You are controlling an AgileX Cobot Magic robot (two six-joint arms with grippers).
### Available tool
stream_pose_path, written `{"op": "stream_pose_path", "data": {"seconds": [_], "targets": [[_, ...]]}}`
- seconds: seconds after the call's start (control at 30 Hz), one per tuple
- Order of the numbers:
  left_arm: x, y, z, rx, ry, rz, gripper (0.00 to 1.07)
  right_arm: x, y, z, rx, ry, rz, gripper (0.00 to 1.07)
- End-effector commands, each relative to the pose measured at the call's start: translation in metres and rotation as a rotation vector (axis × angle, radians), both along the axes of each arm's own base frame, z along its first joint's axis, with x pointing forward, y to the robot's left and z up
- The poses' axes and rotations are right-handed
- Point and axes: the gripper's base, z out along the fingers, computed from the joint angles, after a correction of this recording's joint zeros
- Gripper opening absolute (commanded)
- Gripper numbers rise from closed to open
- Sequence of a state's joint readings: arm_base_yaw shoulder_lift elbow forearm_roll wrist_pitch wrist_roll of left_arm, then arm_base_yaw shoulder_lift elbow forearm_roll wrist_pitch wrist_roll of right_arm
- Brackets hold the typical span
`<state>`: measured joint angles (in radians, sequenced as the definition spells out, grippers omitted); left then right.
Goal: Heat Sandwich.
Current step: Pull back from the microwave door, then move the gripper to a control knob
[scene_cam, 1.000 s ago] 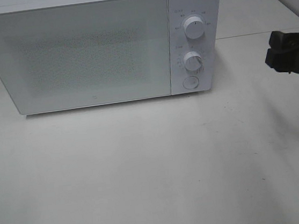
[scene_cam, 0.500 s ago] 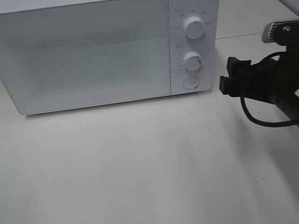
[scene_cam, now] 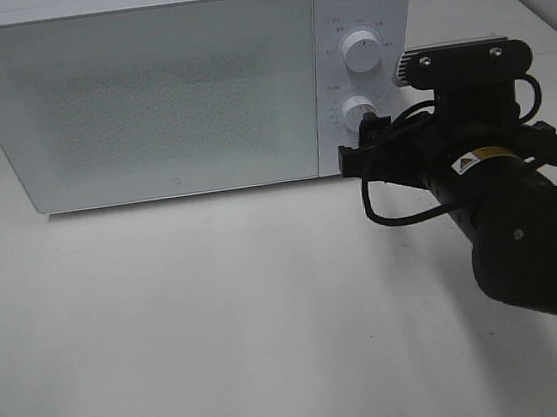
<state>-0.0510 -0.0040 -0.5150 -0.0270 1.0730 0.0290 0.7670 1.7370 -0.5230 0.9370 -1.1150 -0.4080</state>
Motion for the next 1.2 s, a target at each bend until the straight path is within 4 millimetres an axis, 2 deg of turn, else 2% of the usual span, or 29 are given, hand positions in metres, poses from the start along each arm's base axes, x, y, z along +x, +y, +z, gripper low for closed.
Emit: {"op": "stream_pose_path", "data": {"seconds": [0.03, 0.4, 0.53, 0.7, 0.87, 1.0, 1.2], "targets": [[-0.004, 0.000, 0.000, -0.015, -0.027, 0.004, 0.97, 0.007, 0.009, 0.000, -0.001, -0.004, 0.014, 0.80], [-0.004, 0.000, 0.000, -0.015, -0.026, 0.004, 0.97, 0.023, 0.024, -0.005, 0.012, 0.002, 0.018, 0.79], [-0.004, 0.000, 0.000, -0.015, -0.026, 0.004, 0.97, 0.032, 0.032, -0.013, 0.005, 0.005, 0.016, 0.78], [-0.004, 0.000, 0.000, -0.015, -0.026, 0.004, 0.97, 0.047, 0.031, -0.022, -0.003, 0.012, -0.008, 0.78], [-0.004, 0.000, 0.000, -0.015, -0.026, 0.004, 0.97, 0.054, 0.031, -0.022, -0.005, 0.009, -0.002, 0.77], [-0.004, 0.000, 0.000, -0.015, -0.026, 0.004, 0.97, 0.070, 0.029, -0.024, -0.002, -0.004, -0.016, 0.76], [-0.004, 0.000, 0.000, -0.015, -0.026, 0.004, 0.97, 0.077, 0.028, -0.024, 0.000, -0.005, -0.011, 0.76]]}}
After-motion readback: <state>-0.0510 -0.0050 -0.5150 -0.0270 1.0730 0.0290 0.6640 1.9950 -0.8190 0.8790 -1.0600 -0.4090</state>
